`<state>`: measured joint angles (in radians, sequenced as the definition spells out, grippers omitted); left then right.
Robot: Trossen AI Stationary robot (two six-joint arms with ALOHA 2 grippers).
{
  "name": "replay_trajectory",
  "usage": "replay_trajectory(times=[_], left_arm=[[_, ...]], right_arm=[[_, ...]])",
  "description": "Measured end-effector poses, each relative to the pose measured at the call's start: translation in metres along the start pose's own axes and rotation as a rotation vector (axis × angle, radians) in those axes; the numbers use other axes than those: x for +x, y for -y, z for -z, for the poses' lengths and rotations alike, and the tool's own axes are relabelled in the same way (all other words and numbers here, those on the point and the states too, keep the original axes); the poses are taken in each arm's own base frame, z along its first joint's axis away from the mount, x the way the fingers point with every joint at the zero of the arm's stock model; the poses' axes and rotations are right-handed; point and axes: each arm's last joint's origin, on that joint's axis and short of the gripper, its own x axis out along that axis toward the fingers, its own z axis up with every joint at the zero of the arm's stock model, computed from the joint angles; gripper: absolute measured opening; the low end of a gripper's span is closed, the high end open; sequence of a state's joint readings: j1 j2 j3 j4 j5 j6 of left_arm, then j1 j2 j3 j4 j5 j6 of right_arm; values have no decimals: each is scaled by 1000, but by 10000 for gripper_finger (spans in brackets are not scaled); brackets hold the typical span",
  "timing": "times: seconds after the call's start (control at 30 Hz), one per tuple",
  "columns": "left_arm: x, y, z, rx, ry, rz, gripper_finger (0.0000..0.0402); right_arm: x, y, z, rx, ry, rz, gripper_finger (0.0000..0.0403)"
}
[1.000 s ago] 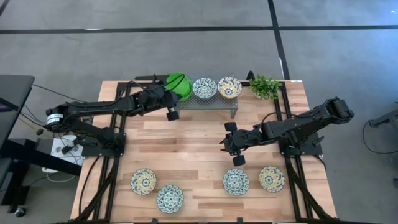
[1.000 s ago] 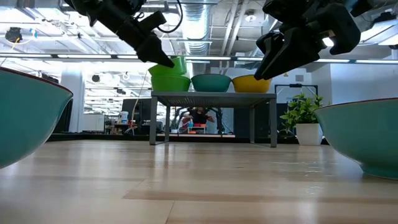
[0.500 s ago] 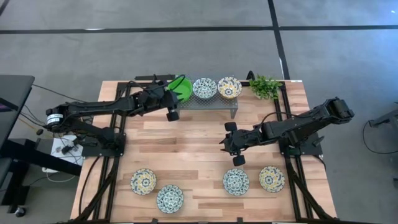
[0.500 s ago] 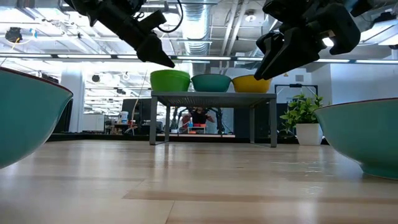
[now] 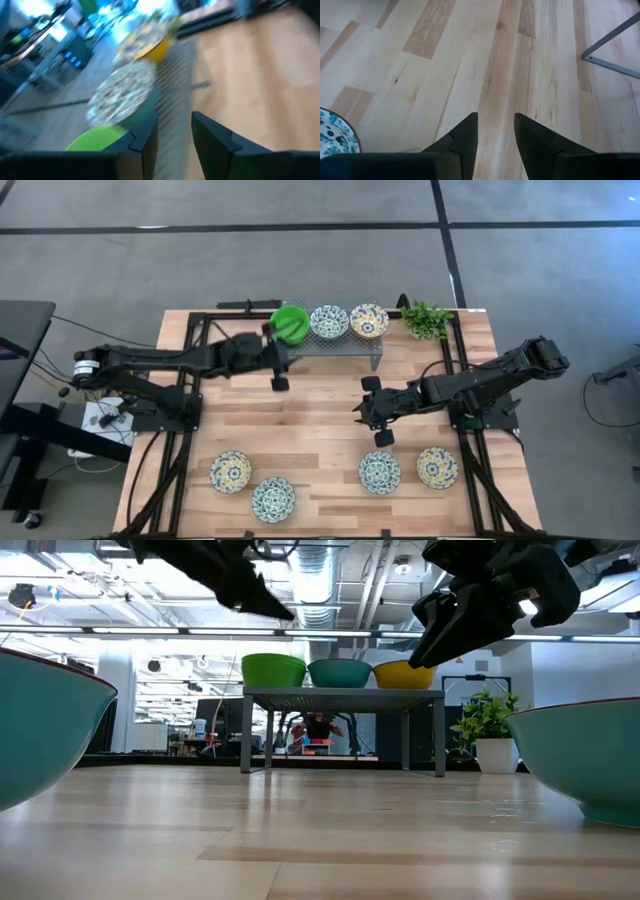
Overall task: Pick & Place Mini bowls
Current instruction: Stack the right green patterned bowl on top of the green patterned bowl on the shelf
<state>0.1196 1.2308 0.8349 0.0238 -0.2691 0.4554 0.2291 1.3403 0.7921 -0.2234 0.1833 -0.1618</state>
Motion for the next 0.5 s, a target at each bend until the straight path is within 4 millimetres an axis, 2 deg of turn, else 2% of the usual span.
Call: replay_trajectory(times=[0.3, 0.5], left_arm=[[-21, 53, -20, -45, 66, 198, 116], [-32, 74, -21, -100, 33, 289, 115]], right_arm=[[0, 0, 0, 151, -1, -9, 123], [0, -5, 0, 212, 5, -159, 122]])
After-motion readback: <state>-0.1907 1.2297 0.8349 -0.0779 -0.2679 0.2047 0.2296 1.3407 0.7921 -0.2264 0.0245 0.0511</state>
